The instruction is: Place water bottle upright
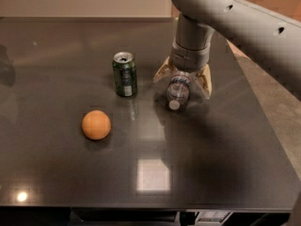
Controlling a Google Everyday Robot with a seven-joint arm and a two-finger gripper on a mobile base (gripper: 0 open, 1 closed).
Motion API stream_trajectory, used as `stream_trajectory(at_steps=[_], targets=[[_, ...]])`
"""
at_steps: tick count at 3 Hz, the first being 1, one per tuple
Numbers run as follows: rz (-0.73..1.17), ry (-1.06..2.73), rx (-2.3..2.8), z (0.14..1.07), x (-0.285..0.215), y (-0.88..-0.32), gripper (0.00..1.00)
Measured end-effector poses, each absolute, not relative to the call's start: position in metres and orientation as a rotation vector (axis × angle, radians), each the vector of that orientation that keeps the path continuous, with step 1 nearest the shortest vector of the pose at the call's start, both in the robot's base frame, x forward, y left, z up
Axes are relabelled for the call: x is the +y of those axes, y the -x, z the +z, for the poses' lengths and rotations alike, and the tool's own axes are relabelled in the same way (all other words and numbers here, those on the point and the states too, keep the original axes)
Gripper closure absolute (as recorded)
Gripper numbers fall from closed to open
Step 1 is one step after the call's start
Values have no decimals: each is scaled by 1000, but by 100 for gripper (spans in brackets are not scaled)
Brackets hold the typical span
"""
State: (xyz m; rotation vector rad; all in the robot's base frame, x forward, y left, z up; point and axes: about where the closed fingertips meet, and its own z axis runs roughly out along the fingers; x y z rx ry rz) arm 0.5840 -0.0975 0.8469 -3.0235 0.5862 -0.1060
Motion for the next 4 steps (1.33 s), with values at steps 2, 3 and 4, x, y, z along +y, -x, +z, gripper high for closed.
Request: stream_trajectory(at_steps=[2,3,4], targets=[[-82,3050,590,849,-95,-586,61],[-16,2943,703,864,-96,-585,83],[52,2742,873,896,-89,-576,100]])
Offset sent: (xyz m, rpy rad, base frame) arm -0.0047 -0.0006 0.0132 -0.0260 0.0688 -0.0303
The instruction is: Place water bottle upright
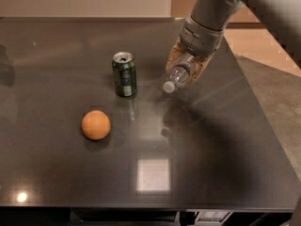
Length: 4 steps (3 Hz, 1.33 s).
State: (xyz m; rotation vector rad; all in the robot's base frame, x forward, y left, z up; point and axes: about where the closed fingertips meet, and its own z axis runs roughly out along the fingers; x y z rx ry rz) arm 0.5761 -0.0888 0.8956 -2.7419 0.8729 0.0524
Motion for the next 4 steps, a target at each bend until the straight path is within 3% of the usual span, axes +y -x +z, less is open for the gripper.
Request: stream_trajectory(at_steps=[4], targets=[[603,1862,1497,978,-75,-574,100]])
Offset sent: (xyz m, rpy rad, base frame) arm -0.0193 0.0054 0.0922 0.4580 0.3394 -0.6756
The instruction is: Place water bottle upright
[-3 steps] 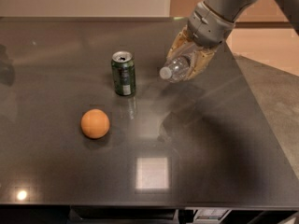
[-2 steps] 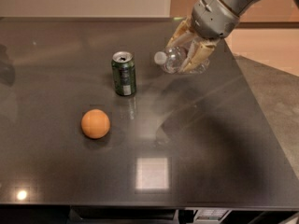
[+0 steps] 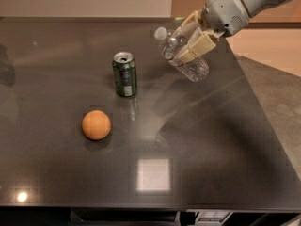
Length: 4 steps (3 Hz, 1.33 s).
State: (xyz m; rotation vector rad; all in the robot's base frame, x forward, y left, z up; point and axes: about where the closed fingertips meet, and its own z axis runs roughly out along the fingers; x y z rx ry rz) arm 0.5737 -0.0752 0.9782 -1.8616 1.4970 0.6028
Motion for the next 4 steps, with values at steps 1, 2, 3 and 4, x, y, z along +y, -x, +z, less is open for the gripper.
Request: stream_trajectory(at_steps=[1,2,3,4], targets=[[741,1683,1509,976,-75,-578,100],[841,1522,1469,973,-78,-579,100],[913,1399,1460,968,-84,-579,100],[962,1308,1447,964,-90,-579,100]])
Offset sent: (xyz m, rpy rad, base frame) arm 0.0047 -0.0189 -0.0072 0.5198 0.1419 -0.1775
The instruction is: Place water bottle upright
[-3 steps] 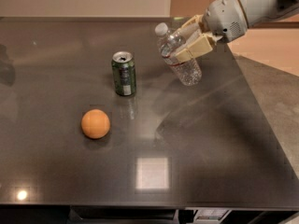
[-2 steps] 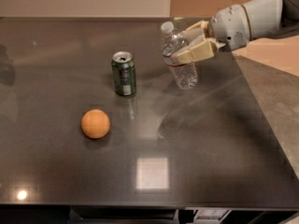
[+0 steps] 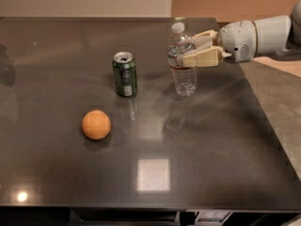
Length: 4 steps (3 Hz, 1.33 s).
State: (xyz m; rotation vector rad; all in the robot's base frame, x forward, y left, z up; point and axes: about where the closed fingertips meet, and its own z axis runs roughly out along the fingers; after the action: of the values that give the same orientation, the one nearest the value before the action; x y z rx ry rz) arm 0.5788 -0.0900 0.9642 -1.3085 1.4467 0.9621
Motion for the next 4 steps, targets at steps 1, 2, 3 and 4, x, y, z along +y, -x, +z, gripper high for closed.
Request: stream_trajectory(at_steps=[1,2,3,4], targets=[[1023,1260,1407,958,-92,-579,82],[1081,1210,1362,952,-94,-581,59],[1129,1167,1329,946,-96,-585,36],[1155,1141,1315,941,-100,-588,13]])
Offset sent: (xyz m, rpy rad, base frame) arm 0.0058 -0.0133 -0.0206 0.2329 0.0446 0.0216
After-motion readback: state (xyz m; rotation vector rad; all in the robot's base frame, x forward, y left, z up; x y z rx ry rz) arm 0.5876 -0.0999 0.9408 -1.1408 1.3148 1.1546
